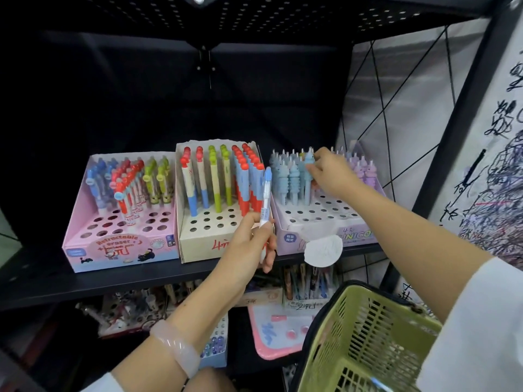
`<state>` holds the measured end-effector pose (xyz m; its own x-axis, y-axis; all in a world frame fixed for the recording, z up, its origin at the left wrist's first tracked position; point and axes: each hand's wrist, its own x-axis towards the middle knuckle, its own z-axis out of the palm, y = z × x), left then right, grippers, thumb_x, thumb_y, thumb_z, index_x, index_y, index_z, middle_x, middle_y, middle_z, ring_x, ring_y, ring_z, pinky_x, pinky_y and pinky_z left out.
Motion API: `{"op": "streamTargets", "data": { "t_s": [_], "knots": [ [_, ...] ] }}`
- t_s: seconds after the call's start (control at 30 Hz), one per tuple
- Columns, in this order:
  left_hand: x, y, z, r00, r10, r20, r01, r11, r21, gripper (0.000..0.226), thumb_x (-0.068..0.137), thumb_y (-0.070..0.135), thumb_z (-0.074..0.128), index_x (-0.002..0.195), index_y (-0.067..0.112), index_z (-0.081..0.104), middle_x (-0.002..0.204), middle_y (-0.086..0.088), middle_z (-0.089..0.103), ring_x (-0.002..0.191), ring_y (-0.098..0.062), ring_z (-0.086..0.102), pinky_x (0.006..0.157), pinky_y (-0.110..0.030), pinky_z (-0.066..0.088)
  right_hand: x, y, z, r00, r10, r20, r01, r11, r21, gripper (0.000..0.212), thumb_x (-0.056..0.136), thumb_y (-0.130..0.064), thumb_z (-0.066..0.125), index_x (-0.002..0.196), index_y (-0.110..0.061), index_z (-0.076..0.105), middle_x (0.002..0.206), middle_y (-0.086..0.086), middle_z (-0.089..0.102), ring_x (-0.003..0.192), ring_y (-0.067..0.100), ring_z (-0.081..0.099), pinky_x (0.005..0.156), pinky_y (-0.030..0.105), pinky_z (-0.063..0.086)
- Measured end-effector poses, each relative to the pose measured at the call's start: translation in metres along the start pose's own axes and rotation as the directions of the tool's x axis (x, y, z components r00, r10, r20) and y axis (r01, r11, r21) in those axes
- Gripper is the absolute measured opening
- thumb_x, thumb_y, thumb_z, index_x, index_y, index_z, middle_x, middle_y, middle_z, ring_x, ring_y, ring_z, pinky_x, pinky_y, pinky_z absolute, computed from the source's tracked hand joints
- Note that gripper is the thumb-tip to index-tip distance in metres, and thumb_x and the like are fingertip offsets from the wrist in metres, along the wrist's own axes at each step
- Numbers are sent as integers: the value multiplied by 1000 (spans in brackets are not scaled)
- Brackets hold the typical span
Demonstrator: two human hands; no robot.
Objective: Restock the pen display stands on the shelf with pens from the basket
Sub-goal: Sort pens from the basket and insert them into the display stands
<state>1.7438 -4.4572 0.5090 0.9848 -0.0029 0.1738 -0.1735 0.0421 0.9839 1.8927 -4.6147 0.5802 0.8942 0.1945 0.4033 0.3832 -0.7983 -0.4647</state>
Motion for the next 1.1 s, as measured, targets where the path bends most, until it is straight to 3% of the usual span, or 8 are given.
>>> {"op": "streamTargets", "data": {
  "t_s": [0.1,0.23,0.37,0.47,0.57,0.67,0.97,1.1],
  "knots": [
    [-2,-1,-2,1000,0,-19,0,1000,-6,12,99,20,39,99,14,50,60,7,52,44,-9,40,41,-19,33,-4,4,5,994,6,107,3,997,-77,24,96,-20,49,109,1,51,104,19,62,95,31,59,82,37,49],
    [-3,2,-4,998,19,-56,-18,1000,17,10,98,17,41,97,15,51,59,7,54,43,-8,39,41,-18,32,-10,4,5,994,10,108,5,990,-138,23,94,-19,53,101,3,56,109,15,54,113,28,47,83,30,38],
    [-6,6,-11,994,38,-102,-36,999,17,8,97,12,46,94,18,51,61,5,53,42,-7,39,40,-19,31,-18,-8,-1,997,36,75,-15,963,-268,21,91,-13,55,106,1,55,110,17,54,106,30,52,79,32,41],
    [-10,8,-17,988,25,-155,-26,1000,-1,10,94,10,52,92,20,50,56,6,52,41,-6,37,38,-17,30,-34,-42,-2,991,-29,-129,30,1000,6,14,92,-21,55,97,-8,56,91,6,60,84,22,57,68,28,43],
    [-13,9,-23,973,40,-227,-44,999,-12,15,92,8,55,89,19,46,50,9,52,38,-7,34,36,-17,27,-61,-89,4,995,-64,-70,88,898,432,22,91,-41,54,83,-21,52,78,4,62,72,16,59,62,29,47],
    [-17,12,-32,957,67,-281,-64,998,20,18,91,7,55,87,19,42,48,9,53,38,-8,33,36,-17,27,-81,-120,13,994,-108,14,91,891,444,26,85,-47,60,84,-23,49,77,7,64,65,16,60,59,29,49],
    [-43,18,-84,901,171,-398,-132,983,124,18,88,11,61,88,22,46,59,3,57,42,-7,41,41,-19,35,-83,-175,41,957,-159,245,-43,753,656,19,91,-22,60,101,-6,58,76,2,65,65,7,62,61,17,54],
    [-58,24,-124,876,250,-412,-137,949,285,20,86,27,63,94,40,49,92,12,63,77,3,60,68,-15,47,-74,-207,47,958,-206,200,-11,670,742,7,91,-20,59,95,-16,55,73,-4,63,59,0,60,58,13,52]
  ]
}}
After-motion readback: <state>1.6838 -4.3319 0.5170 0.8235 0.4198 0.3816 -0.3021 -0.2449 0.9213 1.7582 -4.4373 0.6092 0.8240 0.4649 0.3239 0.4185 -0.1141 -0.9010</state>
